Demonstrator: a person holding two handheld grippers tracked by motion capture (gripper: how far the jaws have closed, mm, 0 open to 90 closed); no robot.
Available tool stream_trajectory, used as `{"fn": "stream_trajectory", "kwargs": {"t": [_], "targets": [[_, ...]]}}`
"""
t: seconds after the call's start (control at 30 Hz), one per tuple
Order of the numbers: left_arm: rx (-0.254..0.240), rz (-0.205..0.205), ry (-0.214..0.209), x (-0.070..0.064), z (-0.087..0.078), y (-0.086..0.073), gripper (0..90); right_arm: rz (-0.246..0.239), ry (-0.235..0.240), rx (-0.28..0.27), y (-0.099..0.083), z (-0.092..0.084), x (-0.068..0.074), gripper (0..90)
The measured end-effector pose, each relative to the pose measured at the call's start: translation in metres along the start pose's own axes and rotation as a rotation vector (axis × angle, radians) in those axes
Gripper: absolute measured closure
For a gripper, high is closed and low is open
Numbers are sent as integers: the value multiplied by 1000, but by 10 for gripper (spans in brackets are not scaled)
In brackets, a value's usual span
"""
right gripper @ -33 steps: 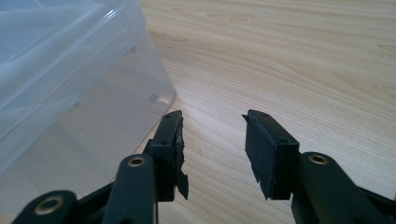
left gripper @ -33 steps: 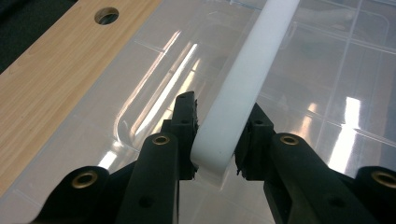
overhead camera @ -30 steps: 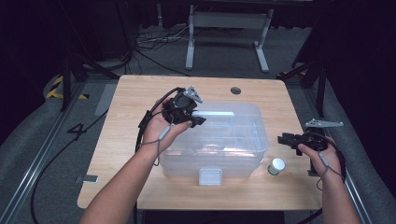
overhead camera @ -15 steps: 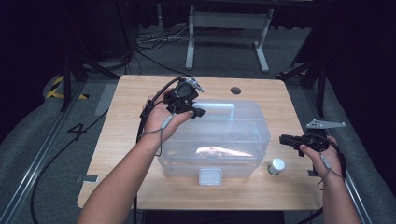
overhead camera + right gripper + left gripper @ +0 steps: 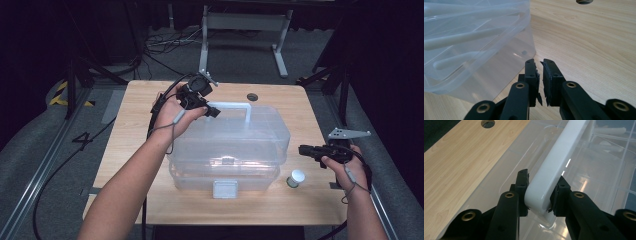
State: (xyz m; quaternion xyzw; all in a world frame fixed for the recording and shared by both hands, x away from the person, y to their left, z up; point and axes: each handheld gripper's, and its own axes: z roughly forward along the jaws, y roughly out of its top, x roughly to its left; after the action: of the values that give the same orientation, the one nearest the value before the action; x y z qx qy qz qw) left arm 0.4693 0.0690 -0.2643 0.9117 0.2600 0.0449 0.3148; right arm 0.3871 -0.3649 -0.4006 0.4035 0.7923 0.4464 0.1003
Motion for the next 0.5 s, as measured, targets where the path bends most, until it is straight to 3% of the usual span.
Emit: {"fn": "stream_trajectory", "kwargs": {"t": [0.13,0.37,0.5], "targets": [[8,7,5,2,0,3,718,-6,-2,-10,0,-3,0,833],[12,3,-10,5,0,5,718,-69,-7,-67,3,-10,6,889],[19,0,-7,5,-1,6,717,-105,52,-88,7,-14,13,895]]}}
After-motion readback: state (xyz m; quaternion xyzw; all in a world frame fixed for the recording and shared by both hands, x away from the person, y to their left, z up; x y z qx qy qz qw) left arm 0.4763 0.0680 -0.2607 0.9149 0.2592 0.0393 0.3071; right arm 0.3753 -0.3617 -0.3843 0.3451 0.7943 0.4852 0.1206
